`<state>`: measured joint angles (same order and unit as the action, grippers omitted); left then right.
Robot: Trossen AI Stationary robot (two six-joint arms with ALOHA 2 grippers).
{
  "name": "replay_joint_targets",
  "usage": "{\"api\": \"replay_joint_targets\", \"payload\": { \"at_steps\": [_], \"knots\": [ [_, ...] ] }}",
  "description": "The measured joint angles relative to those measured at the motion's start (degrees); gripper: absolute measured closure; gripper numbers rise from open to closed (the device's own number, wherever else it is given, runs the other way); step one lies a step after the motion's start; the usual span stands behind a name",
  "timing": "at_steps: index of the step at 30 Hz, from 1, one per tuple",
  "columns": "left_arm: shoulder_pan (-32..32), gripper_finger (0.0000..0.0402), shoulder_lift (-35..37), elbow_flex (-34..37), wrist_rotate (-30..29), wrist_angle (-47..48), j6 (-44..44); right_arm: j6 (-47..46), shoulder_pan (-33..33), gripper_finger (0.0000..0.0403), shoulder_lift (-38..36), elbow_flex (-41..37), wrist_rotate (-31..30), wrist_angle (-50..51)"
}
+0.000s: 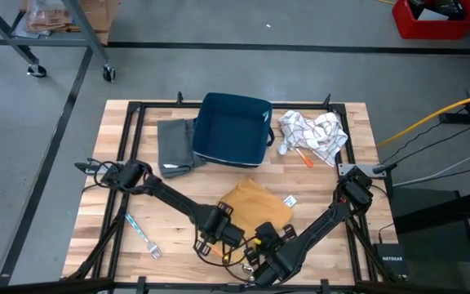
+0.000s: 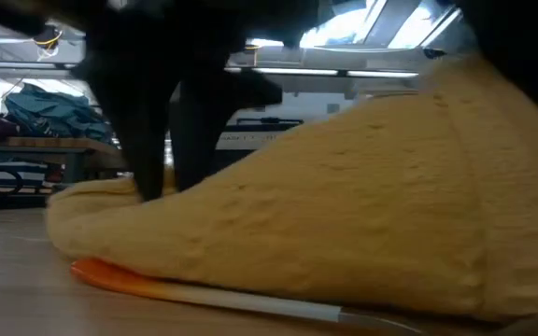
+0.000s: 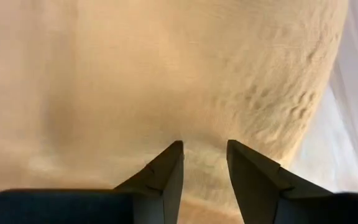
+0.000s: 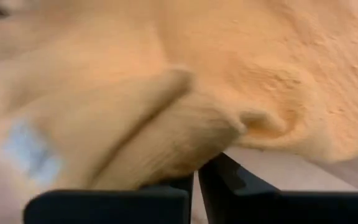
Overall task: Fold towel
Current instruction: Fold the yellow towel
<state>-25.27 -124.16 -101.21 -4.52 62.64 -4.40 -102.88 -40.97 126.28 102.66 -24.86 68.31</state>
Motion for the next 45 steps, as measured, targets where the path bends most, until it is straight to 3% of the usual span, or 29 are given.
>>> {"api": "replay_joint_targets", "payload": {
  "at_steps": [11,18,23,34,45],
  "knots": [
    [-1.28,0.0286,0.2,-3.76,-0.34,14.09,-0.2,7.62,-1.71,0.0379,-0.11,11.17,5.49,-1.95],
    [-3.89,0.0286,0.29,-3.65,-0.34,17.8,-0.11,11.91,-2.23,0.0379,-0.11,11.39,5.29,-13.9],
    [-4.9,0.0286,0.31,-2.01,-0.32,12.9,-0.45,13.18,-1.71,0.0379,0.04,7.78,3.37,-20.76],
    [-3.44,0.0286,0.4,3.43,-0.36,-2.31,-0.48,4.02,-1.61,0.0379,0.13,-4.05,3.36,-22.09],
    [-3.53,0.0286,0.37,3.93,-0.09,-11.85,-4.13,-1.91,0.67,0.0379,-0.02,-10.86,1.97,-11.47]
  ]
}}
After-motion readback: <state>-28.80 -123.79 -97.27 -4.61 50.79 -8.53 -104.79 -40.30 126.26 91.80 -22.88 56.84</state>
